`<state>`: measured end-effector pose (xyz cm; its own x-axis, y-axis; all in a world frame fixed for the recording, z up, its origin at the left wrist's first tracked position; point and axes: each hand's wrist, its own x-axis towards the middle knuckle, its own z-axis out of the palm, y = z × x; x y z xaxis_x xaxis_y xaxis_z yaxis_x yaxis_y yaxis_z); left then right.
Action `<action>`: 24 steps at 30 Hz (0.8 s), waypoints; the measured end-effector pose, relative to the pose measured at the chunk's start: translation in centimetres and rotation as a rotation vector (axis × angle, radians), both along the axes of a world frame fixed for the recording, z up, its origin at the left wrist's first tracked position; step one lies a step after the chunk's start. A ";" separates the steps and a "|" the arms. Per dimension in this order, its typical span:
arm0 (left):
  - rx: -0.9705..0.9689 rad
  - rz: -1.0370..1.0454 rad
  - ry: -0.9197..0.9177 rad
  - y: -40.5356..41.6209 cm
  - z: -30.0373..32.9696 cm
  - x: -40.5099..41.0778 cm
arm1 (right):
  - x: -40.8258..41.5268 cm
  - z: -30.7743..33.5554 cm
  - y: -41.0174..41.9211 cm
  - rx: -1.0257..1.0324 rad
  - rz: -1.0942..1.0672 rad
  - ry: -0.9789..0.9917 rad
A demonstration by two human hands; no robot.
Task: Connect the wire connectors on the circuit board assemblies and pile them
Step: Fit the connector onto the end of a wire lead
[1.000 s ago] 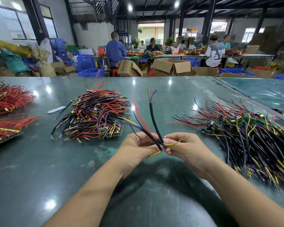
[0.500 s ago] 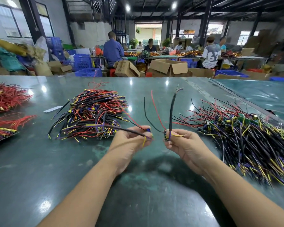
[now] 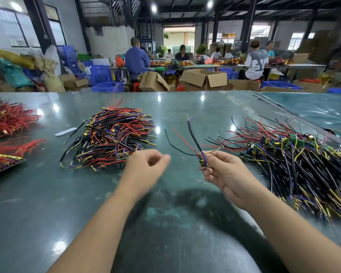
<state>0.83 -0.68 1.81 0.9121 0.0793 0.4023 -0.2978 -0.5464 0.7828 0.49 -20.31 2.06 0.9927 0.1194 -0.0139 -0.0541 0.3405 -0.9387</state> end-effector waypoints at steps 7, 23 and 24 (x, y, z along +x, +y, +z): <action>-0.566 -0.485 0.203 -2.6 -0.7 -1.0 | -0.8 0.1 0.6 -0.014 0.193 -0.014; -0.255 -0.435 0.074 -2.8 -2.1 -0.6 | -0.3 -0.9 0.3 -1.044 -0.017 -0.487; -0.241 -0.432 0.082 -2.7 -2.1 -0.6 | -0.4 -0.9 0.3 -1.046 -0.035 -0.483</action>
<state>0.24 -3.40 -0.32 0.9098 -0.2312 0.3446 -0.3892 -0.1878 0.9018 0.14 -20.02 1.16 0.9240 0.2461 0.2926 0.3821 -0.6224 -0.6831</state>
